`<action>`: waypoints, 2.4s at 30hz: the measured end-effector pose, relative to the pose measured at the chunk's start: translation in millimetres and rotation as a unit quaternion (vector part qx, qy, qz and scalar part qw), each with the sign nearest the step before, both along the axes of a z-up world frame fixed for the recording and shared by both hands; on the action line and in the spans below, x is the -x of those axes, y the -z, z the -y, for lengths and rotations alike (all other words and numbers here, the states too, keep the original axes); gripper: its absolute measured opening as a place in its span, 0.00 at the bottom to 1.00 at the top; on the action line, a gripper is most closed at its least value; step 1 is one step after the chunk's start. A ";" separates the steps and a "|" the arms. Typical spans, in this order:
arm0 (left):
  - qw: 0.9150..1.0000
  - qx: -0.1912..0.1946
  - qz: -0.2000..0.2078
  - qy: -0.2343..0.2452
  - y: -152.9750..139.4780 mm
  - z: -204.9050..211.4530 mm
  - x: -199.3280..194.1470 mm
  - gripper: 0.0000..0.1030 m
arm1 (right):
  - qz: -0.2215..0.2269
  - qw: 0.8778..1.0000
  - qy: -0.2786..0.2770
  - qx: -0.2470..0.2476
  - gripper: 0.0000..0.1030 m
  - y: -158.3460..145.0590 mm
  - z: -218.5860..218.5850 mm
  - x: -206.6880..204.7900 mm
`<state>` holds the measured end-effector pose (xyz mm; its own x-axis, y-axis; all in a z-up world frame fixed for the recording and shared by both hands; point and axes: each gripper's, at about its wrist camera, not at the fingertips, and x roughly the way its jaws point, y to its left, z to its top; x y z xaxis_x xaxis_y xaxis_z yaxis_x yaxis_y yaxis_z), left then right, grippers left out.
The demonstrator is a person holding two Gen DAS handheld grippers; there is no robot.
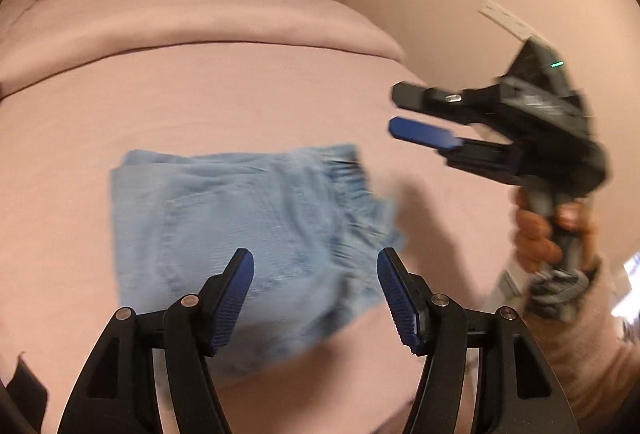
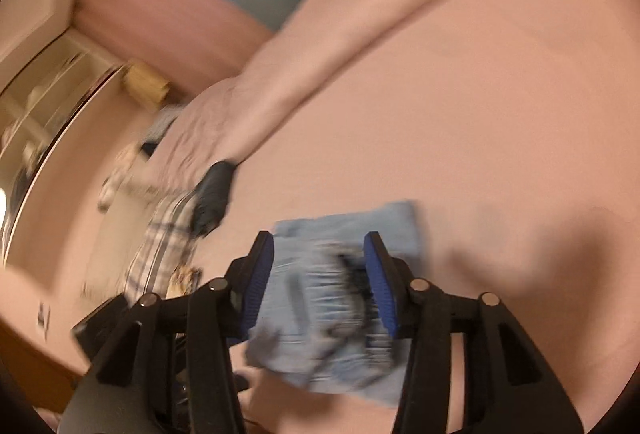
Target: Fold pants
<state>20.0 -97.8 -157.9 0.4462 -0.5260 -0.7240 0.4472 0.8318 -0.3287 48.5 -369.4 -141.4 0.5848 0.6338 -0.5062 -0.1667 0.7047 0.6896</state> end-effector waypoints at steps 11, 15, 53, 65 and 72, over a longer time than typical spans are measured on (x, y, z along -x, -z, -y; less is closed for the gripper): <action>0.997 -0.079 -0.004 -0.014 63.4 0.6 -24.2 0.64 | -0.106 0.986 -0.056 0.118 0.00 76.1 -49.3 8.0; 0.997 -0.079 -0.020 -0.012 55.6 -4.1 -31.2 0.64 | -0.108 0.991 -0.043 0.068 0.00 88.6 -31.1 9.0; 0.993 -0.058 -0.015 -0.106 25.5 -64.9 -42.1 0.75 | -0.060 0.995 0.024 0.070 0.70 47.6 -39.8 26.5; 0.984 0.046 -0.090 -0.145 43.1 -118.8 -33.6 0.95 | -0.101 0.993 0.044 0.043 0.79 58.4 -27.3 33.8; 0.971 0.122 -0.133 -0.157 50.0 -133.1 -31.5 0.97 | -0.103 0.992 0.059 0.033 0.91 59.5 -16.7 35.0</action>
